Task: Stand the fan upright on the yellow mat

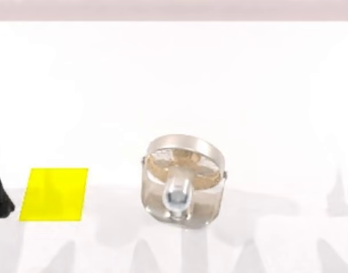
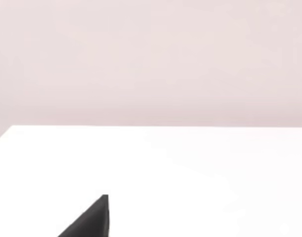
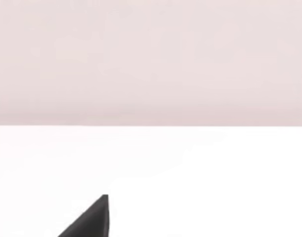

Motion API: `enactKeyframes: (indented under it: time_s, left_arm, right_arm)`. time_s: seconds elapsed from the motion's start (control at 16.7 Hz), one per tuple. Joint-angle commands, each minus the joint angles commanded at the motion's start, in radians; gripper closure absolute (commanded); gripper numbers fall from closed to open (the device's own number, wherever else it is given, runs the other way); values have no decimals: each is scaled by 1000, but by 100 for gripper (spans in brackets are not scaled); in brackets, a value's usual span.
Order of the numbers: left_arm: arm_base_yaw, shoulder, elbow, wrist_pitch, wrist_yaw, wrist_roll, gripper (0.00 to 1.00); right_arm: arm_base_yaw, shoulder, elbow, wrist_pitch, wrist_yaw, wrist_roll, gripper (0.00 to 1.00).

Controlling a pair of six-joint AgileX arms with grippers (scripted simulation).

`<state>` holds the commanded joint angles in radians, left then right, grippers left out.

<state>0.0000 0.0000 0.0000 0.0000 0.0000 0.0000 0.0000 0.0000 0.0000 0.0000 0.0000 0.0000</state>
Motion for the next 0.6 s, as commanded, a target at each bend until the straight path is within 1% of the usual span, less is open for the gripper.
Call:
enactKeyframes:
  time_s: [0.18,0.3,0.42,0.6]
  left_arm:
    - [-3,8,5,-8,1,4,0]
    - [-20,49,32,-49,3,27,0]
    - [-48,123,89,-118,4,66,0]
    - [-106,281,229,-255,5,149,0]
  right_arm:
    - [0,0,0,0,0,0,0]
    - [0,0,0,0,0,0,0]
    - [0,0,0,0,0,0,0]
    - [0,0,0,0,0,0,0]
